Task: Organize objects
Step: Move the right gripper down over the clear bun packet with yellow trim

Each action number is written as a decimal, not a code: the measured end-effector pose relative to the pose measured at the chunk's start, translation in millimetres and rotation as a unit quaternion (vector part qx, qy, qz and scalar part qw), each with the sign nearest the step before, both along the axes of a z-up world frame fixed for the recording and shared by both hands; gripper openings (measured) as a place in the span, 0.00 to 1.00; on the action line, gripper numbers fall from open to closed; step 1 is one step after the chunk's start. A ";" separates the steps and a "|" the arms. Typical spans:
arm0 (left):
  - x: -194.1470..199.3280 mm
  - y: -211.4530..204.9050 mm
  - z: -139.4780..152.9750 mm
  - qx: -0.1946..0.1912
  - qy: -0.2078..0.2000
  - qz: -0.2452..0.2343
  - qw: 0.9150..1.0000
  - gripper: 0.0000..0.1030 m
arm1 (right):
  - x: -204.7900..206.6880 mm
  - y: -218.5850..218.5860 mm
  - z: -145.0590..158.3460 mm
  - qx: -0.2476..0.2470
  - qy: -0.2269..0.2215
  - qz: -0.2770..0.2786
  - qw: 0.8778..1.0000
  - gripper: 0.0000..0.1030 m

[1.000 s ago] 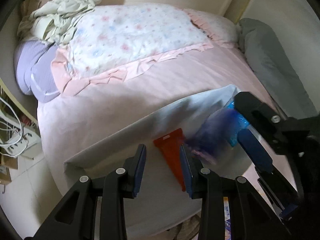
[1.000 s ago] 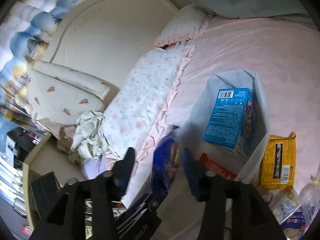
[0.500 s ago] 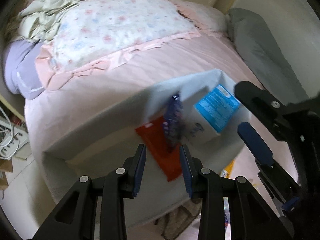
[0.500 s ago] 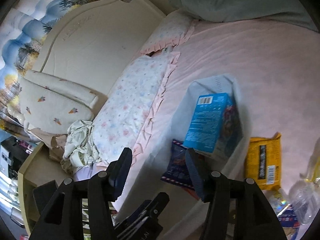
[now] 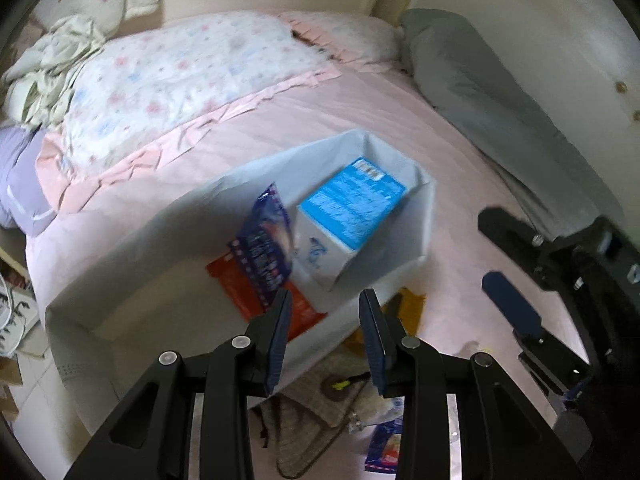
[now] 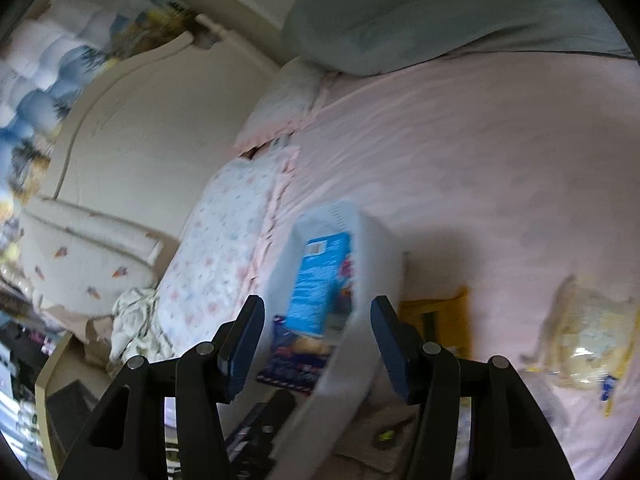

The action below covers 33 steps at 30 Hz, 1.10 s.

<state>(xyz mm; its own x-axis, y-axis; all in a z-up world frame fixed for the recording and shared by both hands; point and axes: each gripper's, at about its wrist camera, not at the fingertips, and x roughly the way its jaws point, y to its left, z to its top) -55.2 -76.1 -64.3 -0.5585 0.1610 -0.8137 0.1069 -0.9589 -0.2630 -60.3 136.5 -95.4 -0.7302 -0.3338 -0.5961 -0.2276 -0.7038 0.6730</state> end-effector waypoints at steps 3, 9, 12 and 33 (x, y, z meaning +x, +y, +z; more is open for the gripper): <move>3.4 9.9 7.8 -0.003 0.017 -0.013 1.000 0.34 | 10.3 15.5 -5.3 -0.025 -0.002 -0.013 1.000 0.53; 6.3 39.2 19.7 -0.010 0.062 -0.042 0.997 0.34 | 33.4 47.7 -11.5 -0.022 -0.026 -0.066 0.997 0.53; 4.4 59.9 20.8 -0.026 0.087 -0.055 0.994 0.34 | 40.6 66.1 -20.1 -0.043 -0.042 -0.088 0.994 0.53; -16.8 121.6 22.1 -0.065 0.098 -0.174 0.978 0.34 | 71.7 122.1 -59.9 -0.006 -0.205 -0.188 0.961 0.53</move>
